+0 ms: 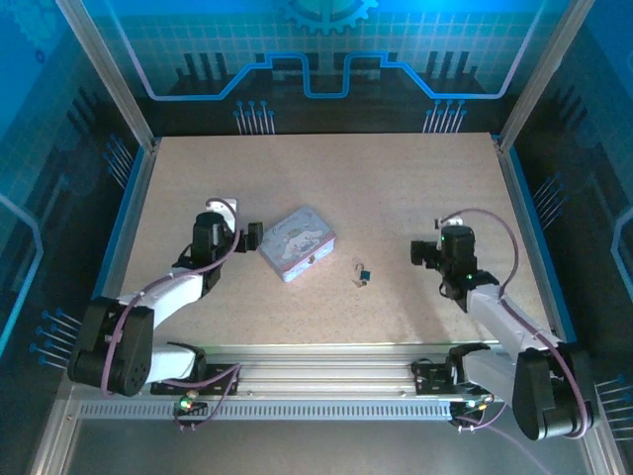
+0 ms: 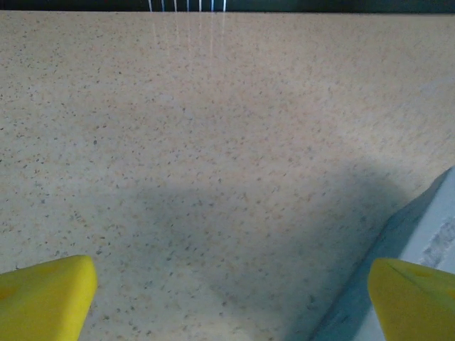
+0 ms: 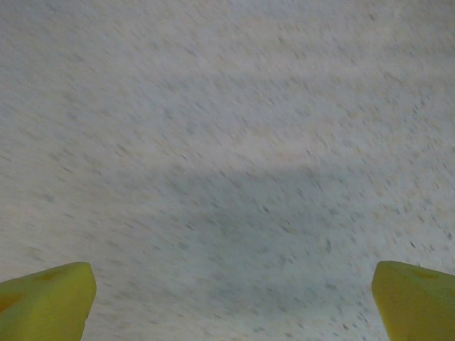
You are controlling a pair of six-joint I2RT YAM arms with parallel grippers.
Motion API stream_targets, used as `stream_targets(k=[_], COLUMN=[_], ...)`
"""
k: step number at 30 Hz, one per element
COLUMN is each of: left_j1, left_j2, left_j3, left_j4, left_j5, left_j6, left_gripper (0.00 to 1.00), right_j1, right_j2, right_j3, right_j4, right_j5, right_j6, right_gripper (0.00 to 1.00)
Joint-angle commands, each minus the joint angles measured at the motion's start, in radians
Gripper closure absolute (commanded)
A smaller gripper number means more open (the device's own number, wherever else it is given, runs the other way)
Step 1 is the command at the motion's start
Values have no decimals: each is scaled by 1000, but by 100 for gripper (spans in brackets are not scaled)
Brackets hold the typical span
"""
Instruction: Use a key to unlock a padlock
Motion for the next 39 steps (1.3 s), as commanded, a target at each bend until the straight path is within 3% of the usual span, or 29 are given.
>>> stream_targets(k=[1,7,10,13,15,16,19,29,33,34,35,36,37,39], left_j1=[40,83,107,122,132,137,155,154,154,154,154,153,152,152], left_j2=[11,84,155,227,256,242,246,249,249,250,249,250,249,249], left_j3=[2,8,-48,-108,-116,-106,-107,-108,-108,-108,-108,-108,-107,-107], left_j4=[185,184,334,501,549,494,503,517,517,515,515,516,515,514], left_j5=[26,11,11,22,25,31,65,65,65,66,67,67,68,70], left_j6=[80,59,32,16,7,-2,-11,-6,-6,-5,-6,-5,-4,-2], left_gripper=[1,1,1,1,1,1,1,1,1,1,1,1,1,1], right_j1=[-45,-122,-125,-117,-92,-83,-58,-58,-40,-37,-36,-20,1,-63], right_j2=[19,163,245,329,348,363,406,415,546,646,722,748,719,611], right_j3=[-46,-93,-84,-48,-31,-21,66,97,350,501,607,640,604,472], right_j4=[334,611,715,725,709,716,596,558,206,10,-99,-142,-107,76], right_j5=[26,-69,-115,-114,-96,-90,-89,-134,-179,-175,-269,-461,-498,-442], right_j6=[-72,-55,-27,-38,-59,-69,-99,-123,-165,-157,-198,-326,-365,-254], right_gripper=[0,0,0,0,0,0,0,0,0,0,0,0,0,0])
